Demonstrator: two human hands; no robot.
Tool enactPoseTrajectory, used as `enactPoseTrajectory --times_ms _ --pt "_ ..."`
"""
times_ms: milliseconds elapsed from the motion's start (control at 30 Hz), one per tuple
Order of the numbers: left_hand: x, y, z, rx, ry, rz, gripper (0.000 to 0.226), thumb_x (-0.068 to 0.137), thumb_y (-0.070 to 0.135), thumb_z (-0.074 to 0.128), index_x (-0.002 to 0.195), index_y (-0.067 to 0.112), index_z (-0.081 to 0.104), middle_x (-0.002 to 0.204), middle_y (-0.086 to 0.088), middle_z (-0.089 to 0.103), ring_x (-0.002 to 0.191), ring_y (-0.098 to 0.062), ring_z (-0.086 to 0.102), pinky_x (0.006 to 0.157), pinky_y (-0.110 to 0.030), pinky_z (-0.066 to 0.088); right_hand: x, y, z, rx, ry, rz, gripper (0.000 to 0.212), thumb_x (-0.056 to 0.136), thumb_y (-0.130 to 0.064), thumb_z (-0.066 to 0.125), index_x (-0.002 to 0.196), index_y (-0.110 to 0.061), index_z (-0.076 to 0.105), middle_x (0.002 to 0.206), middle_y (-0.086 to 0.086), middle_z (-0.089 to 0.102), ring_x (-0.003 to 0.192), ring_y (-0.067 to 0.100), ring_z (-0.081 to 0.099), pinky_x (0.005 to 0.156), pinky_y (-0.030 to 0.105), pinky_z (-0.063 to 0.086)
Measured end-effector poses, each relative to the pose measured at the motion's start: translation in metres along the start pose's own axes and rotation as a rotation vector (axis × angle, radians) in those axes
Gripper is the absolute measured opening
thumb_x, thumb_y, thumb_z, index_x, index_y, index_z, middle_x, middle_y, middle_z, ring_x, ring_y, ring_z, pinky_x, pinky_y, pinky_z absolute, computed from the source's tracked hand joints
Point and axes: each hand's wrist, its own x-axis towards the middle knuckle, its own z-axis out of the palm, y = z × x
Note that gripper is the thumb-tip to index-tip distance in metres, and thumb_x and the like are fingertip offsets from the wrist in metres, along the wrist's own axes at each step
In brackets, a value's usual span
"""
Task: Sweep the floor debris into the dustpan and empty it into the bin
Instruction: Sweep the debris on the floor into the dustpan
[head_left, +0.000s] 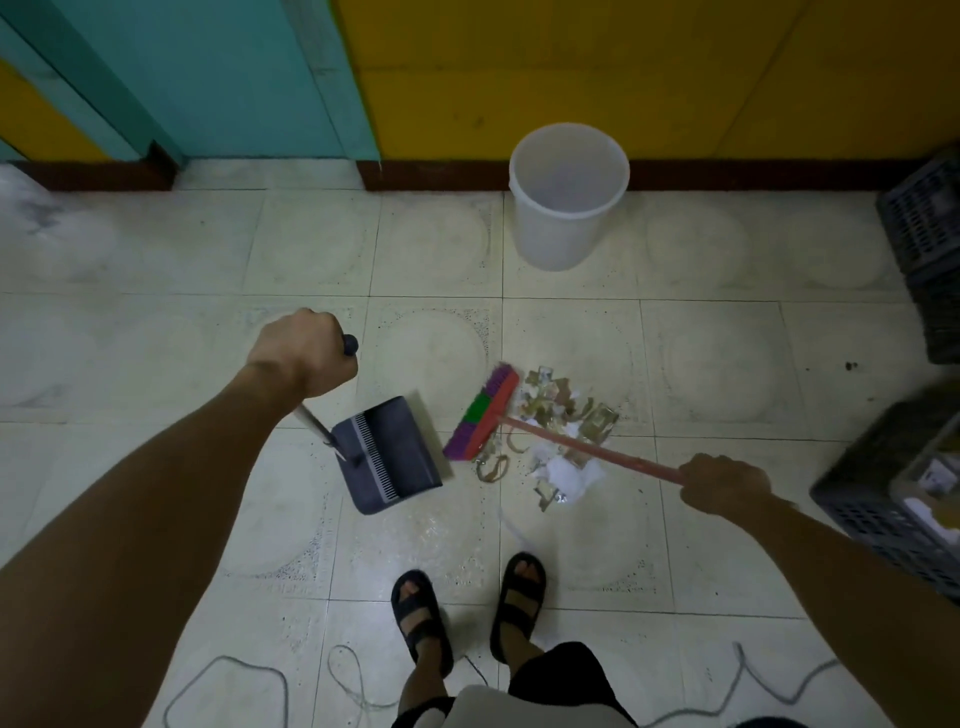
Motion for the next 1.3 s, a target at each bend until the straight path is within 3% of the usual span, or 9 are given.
enactPoseTrajectory --times_ms 200,333,400,500,600,700,967,1167,1300 --pt "0.006 0.041 -0.01 -0.023 0.002 0.075 0.037 0.089 0.029 0.048 0.054 0.017 0.042 0.06 -0.006 0.047 0.065 -0.032 0.057 0.062 -0.03 0.05 0.011 0.055 -0.002 -0.048 0.014 -0.014 0.027 0.087 -0.036 0.051 0.111 -0.022 0.054 0.088 -0.005 0.06 0.073 0.011 0.062 0.072 0.03 0.057" --pt "0.013 0.06 -0.019 -0.03 0.012 0.115 0.04 0.089 0.026 0.049 0.051 0.021 0.037 0.06 -0.006 0.045 0.068 -0.033 0.057 0.064 -0.031 0.049 0.01 0.089 0.01 -0.035 -0.007 -0.011 0.024 0.088 -0.036 0.051 0.108 -0.024 0.055 0.086 -0.007 0.059 0.072 0.008 0.061 0.064 0.025 0.052" --pt "0.018 0.069 -0.023 -0.037 0.021 0.142 0.04 0.089 0.025 0.049 0.052 0.022 0.037 0.062 -0.007 0.048 0.072 -0.035 0.061 0.066 -0.033 0.051 0.006 0.1 0.012 0.015 -0.018 0.002 0.025 0.09 -0.037 0.05 0.111 -0.025 0.056 0.088 -0.007 0.059 0.074 0.008 0.061 0.068 0.025 0.053" --pt "0.027 0.08 -0.029 -0.026 0.03 0.178 0.03 0.09 0.028 0.05 0.063 0.016 0.047 0.07 -0.012 0.056 0.074 -0.035 0.063 0.068 -0.035 0.055 -0.007 0.112 0.023 0.117 -0.038 0.051 0.031 0.091 -0.041 0.049 0.114 -0.024 0.059 0.093 -0.006 0.063 0.079 0.011 0.062 0.079 0.032 0.056" --pt "0.039 0.083 -0.035 -0.014 0.038 0.2 0.028 0.09 0.032 0.052 0.076 0.009 0.057 0.072 -0.012 0.059 0.071 -0.033 0.063 0.066 -0.036 0.056 -0.034 0.111 0.05 0.234 -0.006 0.137 0.028 0.091 -0.043 0.048 0.108 -0.025 0.062 0.082 -0.007 0.063 0.071 0.01 0.064 0.068 0.028 0.055" --pt "0.056 0.086 -0.041 -0.015 0.038 0.262 0.029 0.09 0.031 0.054 0.074 0.008 0.057 0.065 -0.008 0.053 0.067 -0.031 0.062 0.06 -0.032 0.05 -0.059 0.088 0.067 0.349 0.013 0.212 0.026 0.092 -0.039 0.047 0.11 -0.024 0.058 0.08 -0.007 0.061 0.068 0.008 0.062 0.057 0.024 0.046" --pt "0.101 0.091 -0.062 0.022 0.046 0.428 0.022 0.087 0.03 0.058 0.078 0.01 0.056 0.069 -0.009 0.052 0.068 -0.028 0.056 0.06 -0.03 0.045 -0.062 -0.023 0.051 0.758 0.012 0.379 0.034 0.091 -0.032 0.052 0.118 -0.013 0.06 0.096 0.004 0.066 0.08 0.019 0.065 0.072 0.031 0.055" --pt "0.118 0.102 -0.052 0.053 -0.015 0.486 0.022 0.086 0.029 0.058 0.077 0.009 0.058 0.061 -0.004 0.048 0.066 -0.027 0.059 0.06 -0.03 0.049 -0.024 -0.081 0.03 1.174 0.003 0.562 0.029 0.091 -0.022 0.053 0.109 -0.002 0.061 0.077 0.009 0.066 0.055 0.02 0.061 0.047 0.025 0.05" --pt "0.132 0.12 -0.041 0.086 -0.067 0.482 0.023 0.088 0.029 0.056 0.074 0.011 0.056 0.059 -0.003 0.049 0.059 -0.021 0.055 0.054 -0.027 0.044 0.015 -0.082 0.005 1.327 -0.087 0.523 0.023 0.091 -0.014 0.045 0.104 0.002 0.057 0.064 0.01 0.056 0.043 0.017 0.046 0.04 0.018 0.036"
